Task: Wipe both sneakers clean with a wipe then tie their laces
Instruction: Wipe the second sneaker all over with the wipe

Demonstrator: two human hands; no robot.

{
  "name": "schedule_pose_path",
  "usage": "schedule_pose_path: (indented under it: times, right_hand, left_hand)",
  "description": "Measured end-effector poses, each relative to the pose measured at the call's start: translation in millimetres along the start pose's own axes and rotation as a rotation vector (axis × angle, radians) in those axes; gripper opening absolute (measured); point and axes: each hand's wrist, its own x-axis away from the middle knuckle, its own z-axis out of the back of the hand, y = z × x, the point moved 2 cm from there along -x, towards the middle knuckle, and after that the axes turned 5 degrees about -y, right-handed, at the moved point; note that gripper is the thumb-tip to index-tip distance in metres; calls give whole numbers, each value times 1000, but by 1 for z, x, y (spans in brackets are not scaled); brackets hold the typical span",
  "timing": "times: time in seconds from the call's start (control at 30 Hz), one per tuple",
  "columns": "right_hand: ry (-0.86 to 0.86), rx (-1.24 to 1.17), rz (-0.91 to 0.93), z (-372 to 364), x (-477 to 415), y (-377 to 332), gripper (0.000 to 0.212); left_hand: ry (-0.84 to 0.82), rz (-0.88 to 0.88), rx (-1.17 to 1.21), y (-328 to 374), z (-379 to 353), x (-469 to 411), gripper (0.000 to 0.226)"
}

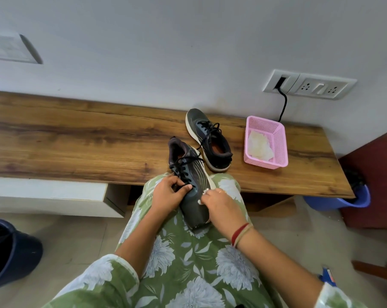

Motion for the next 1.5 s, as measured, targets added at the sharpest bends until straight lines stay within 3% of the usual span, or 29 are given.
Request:
schedule_pose_path:
  times: [0.07,0.17,0.27,0.33,0.5,0.6,0.7,0.8,0.93,1.03,1.2,1.23,1.33,1.5]
  right_hand:
    - [-48,-122,-7,8,8,0,21]
    - [-99,-686,-198,29,3,16,17]
    - [181,-1291,-448,40,-4,37,18]
    - [250,-1381,-545,40,-10,46,16]
    - [296,-1073,-534,25,-36,63,17]
    - [280,-800,-345,29,-52,50,15]
    - [136,-587,-196,32,-65,31,14]
    - [66,-368,-127,22,-70,21,19]
    - [69,-267,-78,12,-55,17,24]
    - [77,-265,-43,10,-34,12,23]
    - [-131,-324,-6,20,-18,19,20]
    - [-110,-397,-50,26,-21,23,20]
    - [163,-509,-172,39,-40,31,17]
    - [123,-355,-67,16,-56,17,11]
  left_hand:
    - [-9,-13,10,1,1,2,20]
    - [54,-28,-6,10,3,9,21]
    - [26,30,-153,26,-9,13,35]
    - [-40,105,-166,29,-27,11,49]
    - [-11,355,281,31,-43,0,59]
    - [-49,355,594,11,-36,-2,62]
    - [-145,382,777,-10,-29,-1,76]
    - [-189,332,789,-12,-26,2,46]
    - [-169,284,712,-11,-29,6,65]
    - [-176,250,706,-13,-30,5,60]
    - [-177,190,693,-12,-31,4,51]
    - [-175,193,700,-10,-30,3,49]
    - [-190,194,734,-7,-28,3,40]
    - [-186,186,822,-8,-28,4,28]
